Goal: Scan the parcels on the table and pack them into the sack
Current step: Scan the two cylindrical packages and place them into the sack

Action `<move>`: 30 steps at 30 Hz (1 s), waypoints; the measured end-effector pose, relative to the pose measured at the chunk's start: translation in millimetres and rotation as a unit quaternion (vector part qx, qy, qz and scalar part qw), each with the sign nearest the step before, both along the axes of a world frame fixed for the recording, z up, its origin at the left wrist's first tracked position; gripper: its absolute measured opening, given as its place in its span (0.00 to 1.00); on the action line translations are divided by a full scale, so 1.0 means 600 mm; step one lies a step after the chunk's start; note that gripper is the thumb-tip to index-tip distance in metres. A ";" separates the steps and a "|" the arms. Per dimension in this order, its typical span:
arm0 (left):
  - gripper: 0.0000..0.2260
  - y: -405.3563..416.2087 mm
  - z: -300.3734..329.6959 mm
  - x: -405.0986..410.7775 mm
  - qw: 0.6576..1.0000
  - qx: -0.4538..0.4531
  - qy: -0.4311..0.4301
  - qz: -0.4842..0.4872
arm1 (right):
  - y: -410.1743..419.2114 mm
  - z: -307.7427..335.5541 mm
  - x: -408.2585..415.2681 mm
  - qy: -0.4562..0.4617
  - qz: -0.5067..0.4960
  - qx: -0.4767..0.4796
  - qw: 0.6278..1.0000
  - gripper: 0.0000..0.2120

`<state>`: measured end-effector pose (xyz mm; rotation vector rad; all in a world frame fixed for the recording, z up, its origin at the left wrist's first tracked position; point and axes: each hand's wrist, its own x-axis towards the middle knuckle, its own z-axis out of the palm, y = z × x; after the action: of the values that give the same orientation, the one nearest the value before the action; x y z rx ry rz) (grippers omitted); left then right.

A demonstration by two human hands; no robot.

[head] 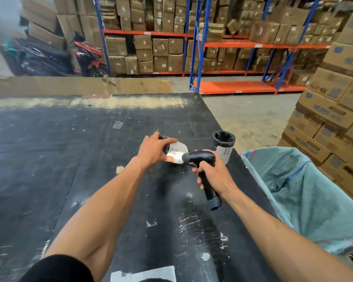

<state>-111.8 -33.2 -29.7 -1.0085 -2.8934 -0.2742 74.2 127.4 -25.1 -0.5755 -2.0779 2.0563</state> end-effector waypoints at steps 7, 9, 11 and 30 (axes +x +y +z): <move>0.34 -0.010 -0.010 0.025 0.993 0.103 -0.032 0.041 | -0.014 0.035 -0.009 0.053 -0.021 0.055 0.997 0.18; 0.33 -0.009 -0.012 0.032 0.975 0.191 -0.103 0.040 | -0.019 0.044 -0.008 0.058 -0.019 0.071 0.996 0.18; 0.32 -0.012 -0.012 0.043 0.962 0.234 -0.131 0.047 | -0.022 0.051 -0.007 0.060 -0.018 0.086 0.994 0.18; 0.32 -0.021 -0.019 0.084 0.956 0.257 -0.106 0.090 | -0.029 0.062 0.015 0.056 -0.017 0.115 0.992 0.22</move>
<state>-61.3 -45.7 -41.3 -0.6512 -2.8134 -1.1111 83.4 110.3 12.2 -0.4429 -2.1818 1.7529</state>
